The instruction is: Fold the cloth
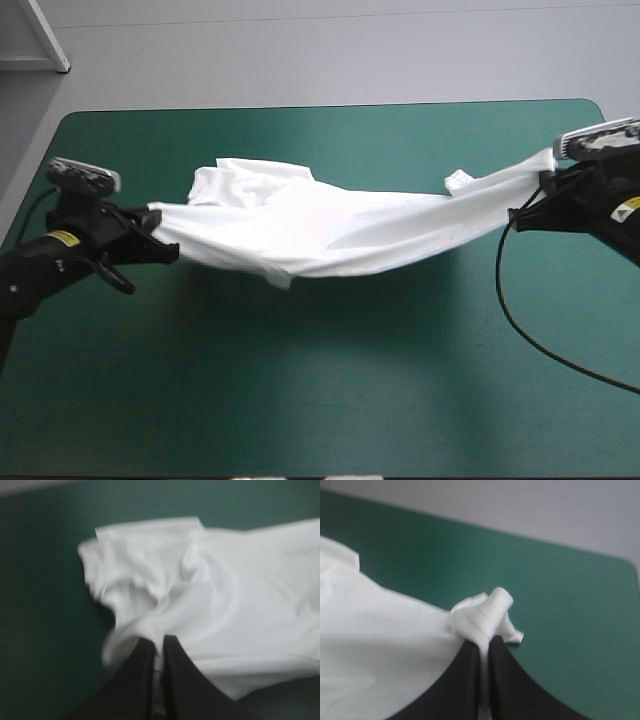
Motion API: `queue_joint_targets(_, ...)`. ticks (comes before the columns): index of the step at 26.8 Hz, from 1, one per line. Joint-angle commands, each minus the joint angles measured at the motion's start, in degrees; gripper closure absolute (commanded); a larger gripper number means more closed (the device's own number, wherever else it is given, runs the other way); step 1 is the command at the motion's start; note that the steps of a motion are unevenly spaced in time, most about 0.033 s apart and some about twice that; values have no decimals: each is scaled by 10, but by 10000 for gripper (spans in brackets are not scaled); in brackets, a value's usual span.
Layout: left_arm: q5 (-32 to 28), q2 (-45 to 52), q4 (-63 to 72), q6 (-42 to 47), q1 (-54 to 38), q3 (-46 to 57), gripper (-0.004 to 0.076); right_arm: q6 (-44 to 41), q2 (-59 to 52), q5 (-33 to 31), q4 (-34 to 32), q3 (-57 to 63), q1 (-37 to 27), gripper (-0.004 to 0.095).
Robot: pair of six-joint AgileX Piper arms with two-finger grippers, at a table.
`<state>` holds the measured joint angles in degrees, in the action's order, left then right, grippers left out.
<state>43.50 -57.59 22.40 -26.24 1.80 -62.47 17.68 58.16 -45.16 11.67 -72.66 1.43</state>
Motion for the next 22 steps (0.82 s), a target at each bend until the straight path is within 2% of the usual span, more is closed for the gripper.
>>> queue_joint_targets(1,-26,26,11,1,2,-147,705,8,-35,69,8,-93,0,921)
queue_joint_targets(3,-26,22,5,-1,2,-254,705,24,-38,75,8,-163,0,921)
queue_joint_targets(8,-27,3,-23,-2,2,-432,705,35,-37,81,8,-283,0,921)
queue_joint_targets(15,15,-57,-58,-3,2,-674,705,71,-37,84,26,-423,0,921)
queue_joint_targets(18,15,-72,-68,-3,2,-724,705,77,-37,82,26,-437,0,921)
queue_joint_targets(22,15,-91,-105,9,2,-743,705,80,-33,66,21,-438,0,922)
